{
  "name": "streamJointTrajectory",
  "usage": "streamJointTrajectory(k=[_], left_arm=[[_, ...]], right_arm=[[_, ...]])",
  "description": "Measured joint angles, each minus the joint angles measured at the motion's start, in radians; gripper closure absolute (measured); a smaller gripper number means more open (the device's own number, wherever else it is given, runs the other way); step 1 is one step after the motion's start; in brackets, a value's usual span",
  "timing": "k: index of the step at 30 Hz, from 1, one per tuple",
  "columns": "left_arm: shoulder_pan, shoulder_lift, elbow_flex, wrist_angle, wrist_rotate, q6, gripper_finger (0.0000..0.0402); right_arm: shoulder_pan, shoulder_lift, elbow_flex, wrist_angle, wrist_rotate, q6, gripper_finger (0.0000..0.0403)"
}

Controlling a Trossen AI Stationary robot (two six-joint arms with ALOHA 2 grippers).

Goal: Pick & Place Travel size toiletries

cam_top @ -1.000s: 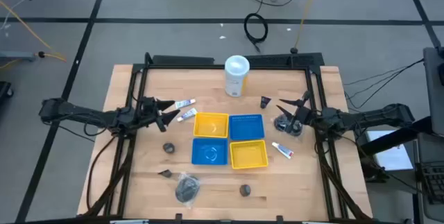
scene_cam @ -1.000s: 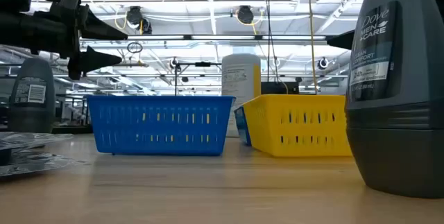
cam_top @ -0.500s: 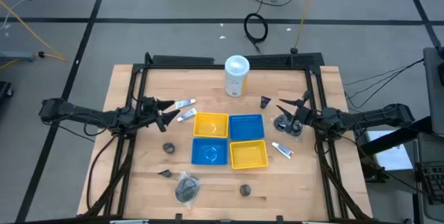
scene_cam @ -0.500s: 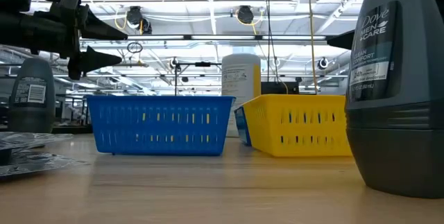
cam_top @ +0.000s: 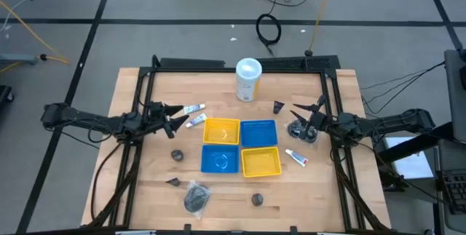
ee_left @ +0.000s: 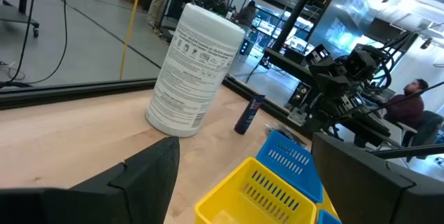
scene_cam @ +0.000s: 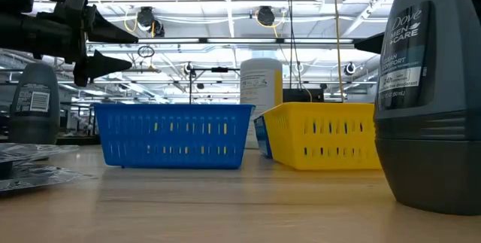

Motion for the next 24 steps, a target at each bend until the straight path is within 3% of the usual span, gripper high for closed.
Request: streamJointTrajectory(k=[17,24], left_arm=[[0.000,0.000,0.000,0.000,0.000,0.001,0.0078],[0.000,0.000,0.000,0.000,0.000,-0.004,0.0078]], right_arm=[[0.000,0.000,0.000,0.001,0.000,0.000,0.0293],[0.000,0.000,0.000,0.087,-0.001,0.000,0.0293]])
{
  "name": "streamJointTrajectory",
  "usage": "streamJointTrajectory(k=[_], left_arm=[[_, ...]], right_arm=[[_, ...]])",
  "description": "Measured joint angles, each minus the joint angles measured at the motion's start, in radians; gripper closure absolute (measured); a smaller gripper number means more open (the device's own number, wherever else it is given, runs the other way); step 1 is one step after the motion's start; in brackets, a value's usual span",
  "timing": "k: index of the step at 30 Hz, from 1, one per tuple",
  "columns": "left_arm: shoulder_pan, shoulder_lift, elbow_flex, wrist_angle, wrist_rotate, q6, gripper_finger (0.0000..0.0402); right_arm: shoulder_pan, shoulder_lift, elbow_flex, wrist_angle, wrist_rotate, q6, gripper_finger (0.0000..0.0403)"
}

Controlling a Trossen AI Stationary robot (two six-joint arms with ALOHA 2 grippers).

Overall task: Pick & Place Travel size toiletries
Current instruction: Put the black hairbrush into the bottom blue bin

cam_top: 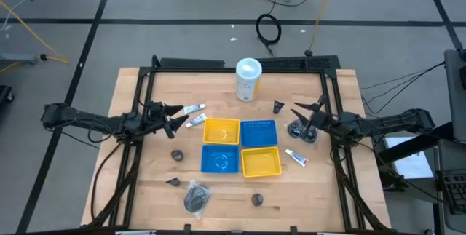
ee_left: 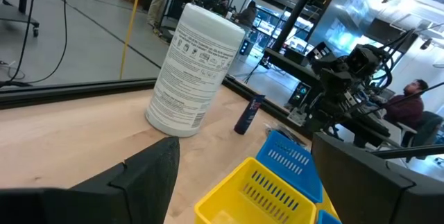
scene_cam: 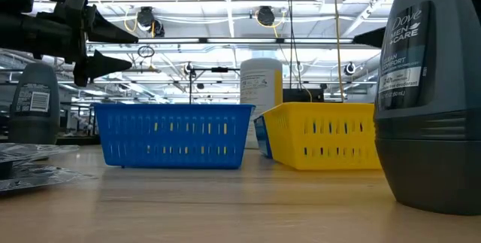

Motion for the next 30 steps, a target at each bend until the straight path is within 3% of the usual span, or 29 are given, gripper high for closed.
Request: streamJointTrajectory(k=[4,8,12,26,30], left_arm=[[0.000,0.000,0.000,0.002,0.000,0.002,0.0078],[0.000,0.000,0.000,0.002,0.000,0.002,0.0078],[0.000,0.000,0.000,0.002,0.000,0.002,0.0078],[0.000,0.000,0.000,0.003,0.000,0.006,0.0078],[0.000,0.000,0.000,0.003,0.000,0.006,0.0078]], right_arm=[[0.000,-0.001,0.000,0.126,0.004,0.007,0.0293],[0.003,0.000,0.000,0.190,0.000,0.164,0.0293],[-0.001,0.000,0.000,0.190,0.005,0.308,0.0293],[0.002,0.000,0.000,0.131,0.000,0.525,0.0293],[0.025,0.010,0.018,0.030,-0.081,0.630,0.0293]])
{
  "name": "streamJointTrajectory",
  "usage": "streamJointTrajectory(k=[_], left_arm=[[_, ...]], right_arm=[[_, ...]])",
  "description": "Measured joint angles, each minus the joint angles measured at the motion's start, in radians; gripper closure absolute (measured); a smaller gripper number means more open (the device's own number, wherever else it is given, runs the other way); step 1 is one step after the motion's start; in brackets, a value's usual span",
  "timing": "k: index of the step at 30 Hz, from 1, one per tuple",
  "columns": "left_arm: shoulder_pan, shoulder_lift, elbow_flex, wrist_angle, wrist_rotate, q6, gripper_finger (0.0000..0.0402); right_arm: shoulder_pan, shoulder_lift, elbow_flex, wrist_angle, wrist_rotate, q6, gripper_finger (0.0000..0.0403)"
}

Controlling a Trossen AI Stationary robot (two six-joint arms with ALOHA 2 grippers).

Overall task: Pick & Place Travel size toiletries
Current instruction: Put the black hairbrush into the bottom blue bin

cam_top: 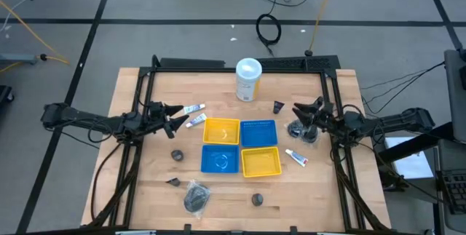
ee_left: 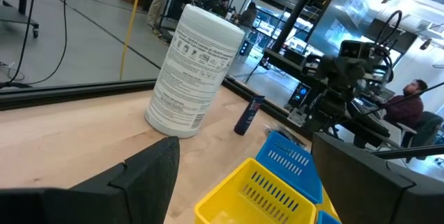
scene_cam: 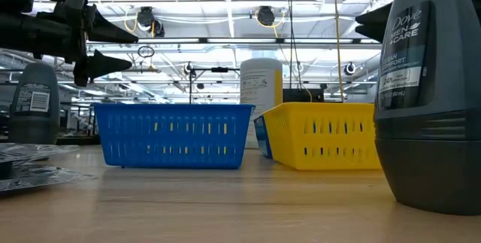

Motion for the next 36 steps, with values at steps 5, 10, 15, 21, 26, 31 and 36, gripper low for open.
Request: streamJointTrajectory(k=[5,10,15,21,26,31,36], left_arm=[[0.000,0.000,0.000,0.000,0.000,0.011,0.0078],[0.000,0.000,0.000,0.000,0.000,0.045,0.0078],[0.000,0.000,0.000,0.000,-0.001,0.048,0.0078],[0.000,0.000,0.000,0.000,-0.054,0.053,0.0078],[0.001,0.000,0.000,0.000,-0.071,0.050,0.0078],[0.000,0.000,0.000,0.000,-0.071,0.032,0.0078],[0.000,0.000,0.000,0.000,-0.071,0.028,0.0078]], right_arm=[[0.031,0.040,0.197,-0.490,-0.017,0.112,0.0293],[0.022,0.115,0.400,-1.044,0.030,0.387,0.0293],[0.006,0.180,0.489,-1.296,-0.118,0.575,0.0283],[-0.053,0.271,0.499,-1.442,-0.232,0.563,0.0273],[-0.146,0.336,0.499,-1.485,-0.262,0.534,0.0273],[-0.248,0.382,0.499,-1.488,-0.316,0.431,0.0268],[-0.357,0.442,0.499,-1.487,-0.336,0.320,0.0226]])
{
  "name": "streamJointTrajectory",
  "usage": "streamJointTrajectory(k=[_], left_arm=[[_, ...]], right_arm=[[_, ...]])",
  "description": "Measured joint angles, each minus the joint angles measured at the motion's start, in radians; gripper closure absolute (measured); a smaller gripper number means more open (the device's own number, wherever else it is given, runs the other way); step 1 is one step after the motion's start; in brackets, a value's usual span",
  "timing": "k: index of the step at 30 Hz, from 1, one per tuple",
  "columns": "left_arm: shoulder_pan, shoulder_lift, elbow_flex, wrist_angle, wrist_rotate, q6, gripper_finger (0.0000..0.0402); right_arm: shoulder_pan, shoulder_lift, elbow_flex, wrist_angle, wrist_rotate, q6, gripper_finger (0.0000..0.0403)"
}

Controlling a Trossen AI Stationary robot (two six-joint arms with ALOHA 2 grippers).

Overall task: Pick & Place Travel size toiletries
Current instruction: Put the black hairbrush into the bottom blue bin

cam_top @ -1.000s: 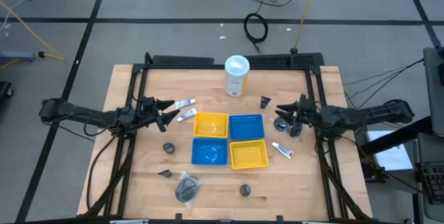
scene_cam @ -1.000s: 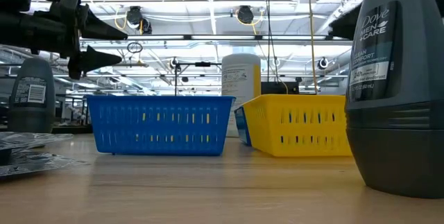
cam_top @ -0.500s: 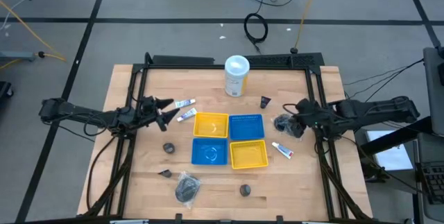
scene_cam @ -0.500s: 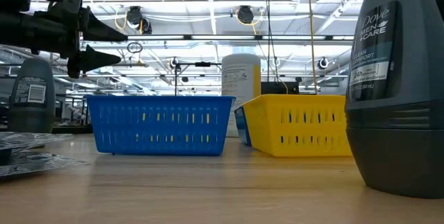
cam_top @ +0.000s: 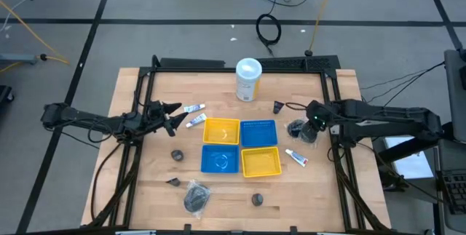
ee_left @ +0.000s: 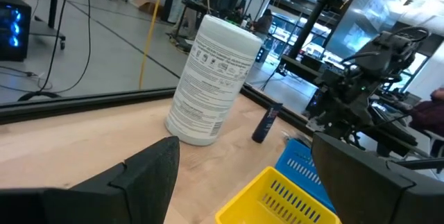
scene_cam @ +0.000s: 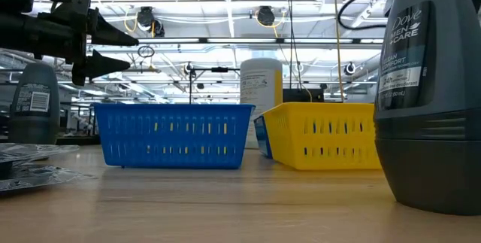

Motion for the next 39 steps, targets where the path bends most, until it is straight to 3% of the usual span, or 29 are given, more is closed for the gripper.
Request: streamJointTrajectory(k=[5,10,16,27,33,39], left_arm=[[0.000,0.000,0.000,-0.001,0.000,0.000,0.0078],[0.000,0.000,0.000,-0.002,0.000,-0.001,0.0078],[0.000,0.000,0.000,-0.002,0.000,-0.001,0.0078],[0.000,0.000,0.000,-0.003,0.000,-0.002,0.0078],[0.000,0.000,0.000,-0.009,0.000,0.000,0.0078],[0.000,0.000,0.000,-0.010,0.000,0.001,0.0078]], right_arm=[[-0.080,0.078,0.000,0.004,-0.003,-0.061,0.0178],[-0.134,0.162,0.000,0.027,-0.035,-0.106,0.0159],[-0.194,0.254,0.000,0.068,-0.107,-0.175,0.0164],[-0.296,0.373,0.000,0.081,-0.141,-0.221,0.0166],[-0.345,0.436,0.002,0.086,-0.239,-0.251,0.0168],[-0.361,0.485,0.003,0.102,-0.246,-0.290,0.0179]])
